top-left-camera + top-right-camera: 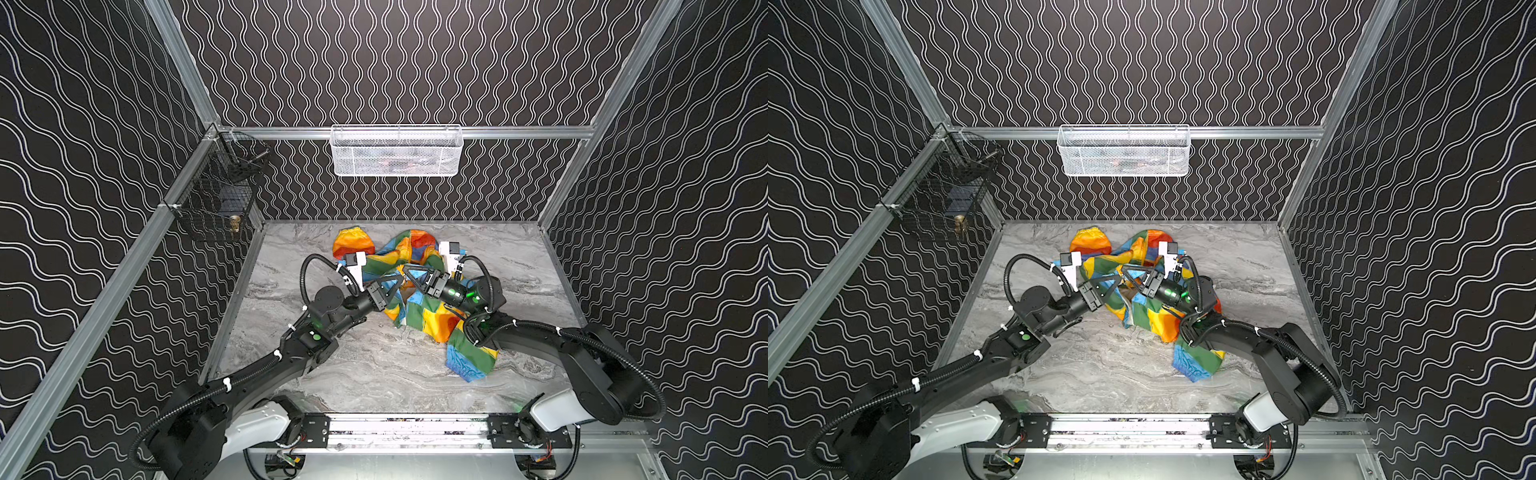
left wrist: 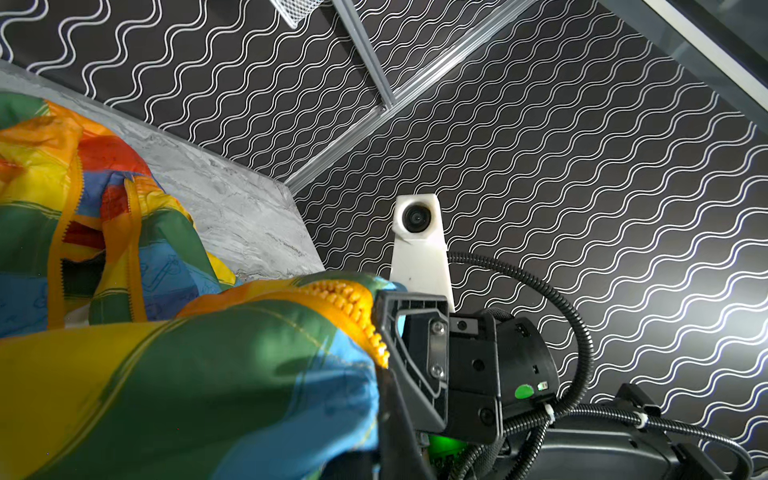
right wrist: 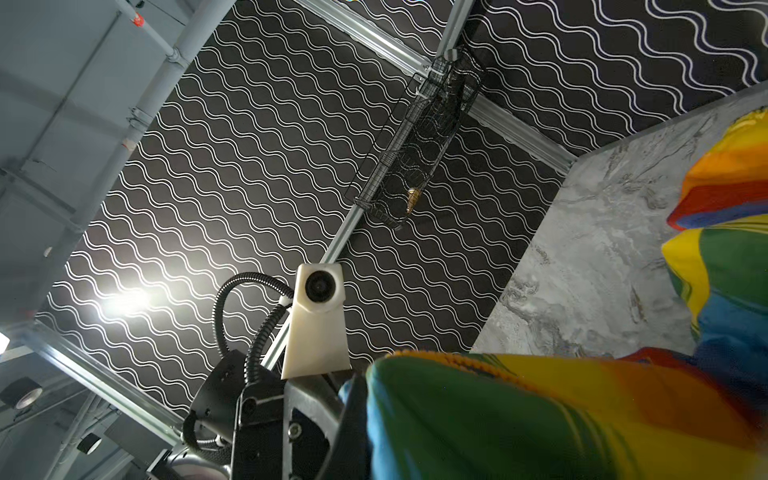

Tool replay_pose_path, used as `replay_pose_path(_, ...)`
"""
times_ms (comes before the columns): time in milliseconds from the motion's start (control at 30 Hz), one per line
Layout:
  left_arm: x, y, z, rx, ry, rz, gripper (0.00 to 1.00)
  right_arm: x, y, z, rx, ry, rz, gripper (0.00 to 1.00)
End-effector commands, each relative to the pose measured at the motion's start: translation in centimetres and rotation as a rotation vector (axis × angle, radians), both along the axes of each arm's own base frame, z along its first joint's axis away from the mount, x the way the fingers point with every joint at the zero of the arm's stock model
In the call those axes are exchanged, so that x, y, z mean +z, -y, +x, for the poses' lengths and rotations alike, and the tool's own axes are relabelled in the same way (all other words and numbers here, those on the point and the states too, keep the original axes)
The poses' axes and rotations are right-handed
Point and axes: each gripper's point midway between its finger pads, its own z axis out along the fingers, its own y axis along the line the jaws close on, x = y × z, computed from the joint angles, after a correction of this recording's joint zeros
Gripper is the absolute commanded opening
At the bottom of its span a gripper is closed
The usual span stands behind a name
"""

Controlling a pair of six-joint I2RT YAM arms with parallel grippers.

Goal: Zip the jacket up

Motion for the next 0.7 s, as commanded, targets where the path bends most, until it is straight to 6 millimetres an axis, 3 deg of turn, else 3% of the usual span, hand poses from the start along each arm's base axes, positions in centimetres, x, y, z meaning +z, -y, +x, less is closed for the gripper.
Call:
replay_pose_path(0, -3.5, 1.9, -2.8, -0.182, -0.12, 0.082, 0.0, 4.1, 1.0, 0.0, -0.052, 0.111, 0.108, 0.0)
replay_pose_path(667, -6.9, 2.0, -2.8, -0.178, -0.184, 0.098, 0.0, 7.3, 2.7, 0.4, -0.079, 0.141, 0.197, 0.0)
